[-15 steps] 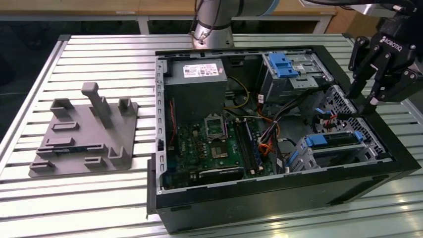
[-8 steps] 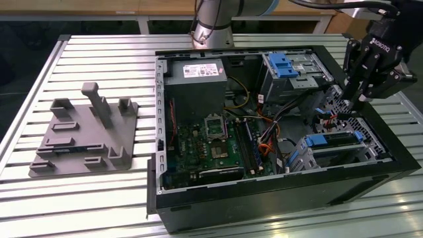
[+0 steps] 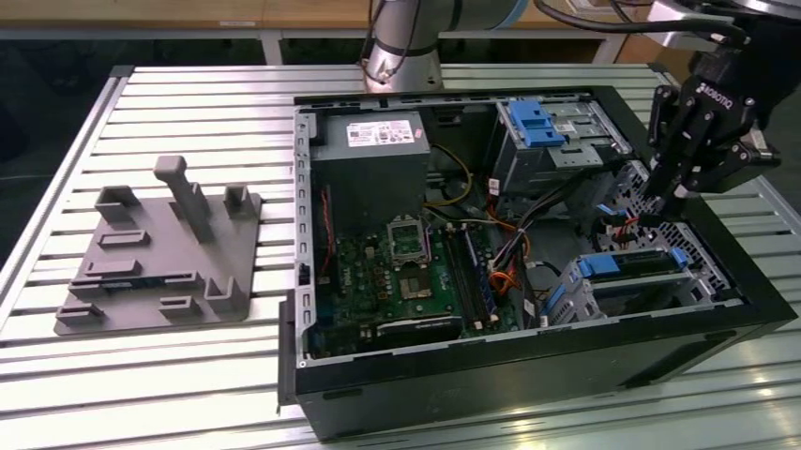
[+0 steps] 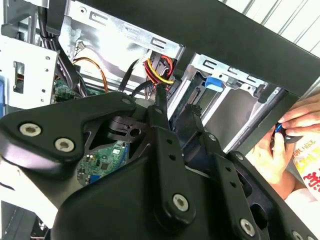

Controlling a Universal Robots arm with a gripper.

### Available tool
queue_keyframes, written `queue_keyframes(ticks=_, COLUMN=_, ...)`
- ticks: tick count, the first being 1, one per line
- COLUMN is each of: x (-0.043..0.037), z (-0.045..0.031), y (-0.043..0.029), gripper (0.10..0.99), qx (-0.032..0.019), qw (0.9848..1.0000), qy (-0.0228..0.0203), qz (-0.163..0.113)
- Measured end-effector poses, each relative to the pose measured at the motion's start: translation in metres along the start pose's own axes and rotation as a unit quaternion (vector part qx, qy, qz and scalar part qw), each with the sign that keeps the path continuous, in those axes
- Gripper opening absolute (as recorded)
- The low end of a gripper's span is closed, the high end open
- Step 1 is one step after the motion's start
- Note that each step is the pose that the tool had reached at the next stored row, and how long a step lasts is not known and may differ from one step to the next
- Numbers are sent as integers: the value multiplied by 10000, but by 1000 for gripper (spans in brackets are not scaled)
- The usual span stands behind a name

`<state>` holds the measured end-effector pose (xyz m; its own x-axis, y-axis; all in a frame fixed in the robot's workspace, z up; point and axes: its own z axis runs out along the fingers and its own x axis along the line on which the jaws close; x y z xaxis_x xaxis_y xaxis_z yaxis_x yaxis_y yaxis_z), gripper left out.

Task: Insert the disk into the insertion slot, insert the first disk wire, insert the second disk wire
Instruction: 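Insert the first disk wire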

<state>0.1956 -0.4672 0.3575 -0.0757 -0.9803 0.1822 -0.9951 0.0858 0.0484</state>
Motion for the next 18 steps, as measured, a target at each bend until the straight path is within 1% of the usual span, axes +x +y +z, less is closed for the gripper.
queue_keyframes(ticks=7, x=-15, z=76, y=-7, gripper=349, qx=-9, qw=10000, qy=1, qz=1)
queue_keyframes(ticks=14, x=-24, z=125, y=-10, gripper=349, qx=-12, qw=10000, qy=0, qz=11)
queue_keyframes(ticks=18, x=-27, z=139, y=-20, gripper=349, qx=-17, qw=10000, qy=0, qz=41)
